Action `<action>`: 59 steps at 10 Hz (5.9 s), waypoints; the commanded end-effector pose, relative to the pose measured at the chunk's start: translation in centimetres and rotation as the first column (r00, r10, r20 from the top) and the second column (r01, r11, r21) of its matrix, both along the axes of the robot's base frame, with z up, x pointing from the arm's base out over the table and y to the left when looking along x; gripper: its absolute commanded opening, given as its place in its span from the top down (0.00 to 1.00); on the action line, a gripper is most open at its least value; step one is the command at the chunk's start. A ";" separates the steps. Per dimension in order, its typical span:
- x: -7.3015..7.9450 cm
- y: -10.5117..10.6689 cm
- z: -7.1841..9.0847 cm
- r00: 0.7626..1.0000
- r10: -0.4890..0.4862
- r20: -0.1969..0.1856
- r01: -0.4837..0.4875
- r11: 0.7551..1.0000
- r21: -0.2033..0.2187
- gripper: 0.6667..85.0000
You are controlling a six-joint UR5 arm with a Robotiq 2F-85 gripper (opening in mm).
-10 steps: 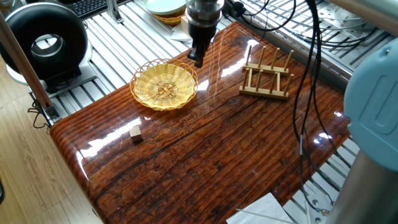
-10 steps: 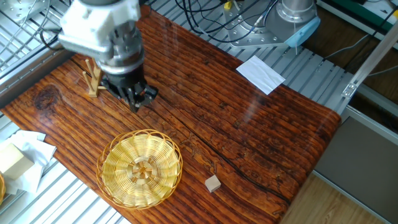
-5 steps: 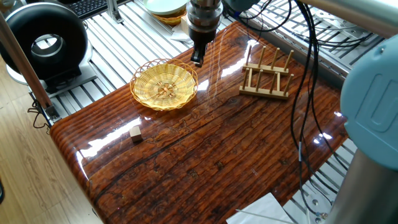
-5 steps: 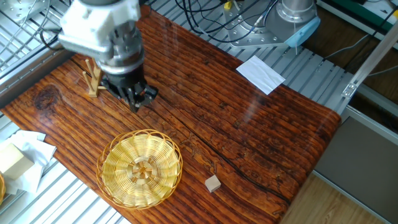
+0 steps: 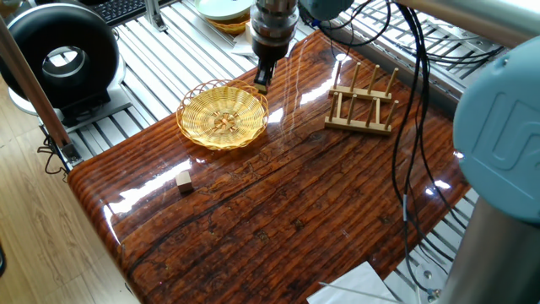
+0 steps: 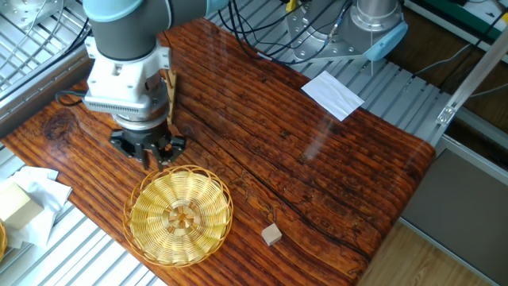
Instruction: Put the dish on the dish rack
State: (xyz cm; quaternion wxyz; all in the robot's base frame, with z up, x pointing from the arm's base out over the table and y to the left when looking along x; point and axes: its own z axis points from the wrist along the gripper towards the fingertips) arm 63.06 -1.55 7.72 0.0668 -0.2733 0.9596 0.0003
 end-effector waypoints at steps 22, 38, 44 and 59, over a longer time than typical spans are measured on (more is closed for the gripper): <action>3.8 -1.4 -3.6 0.999 -0.013 0.037 0.008 0.990 0.144 0.54; -1.7 -3.5 2.6 0.973 -0.136 -0.185 0.113 0.986 -0.125 1.00; -4.1 -4.6 6.6 0.941 -0.189 -0.280 0.120 0.962 -0.245 1.00; -10.1 -9.5 12.2 0.801 -0.390 -0.453 0.090 0.828 -0.554 1.00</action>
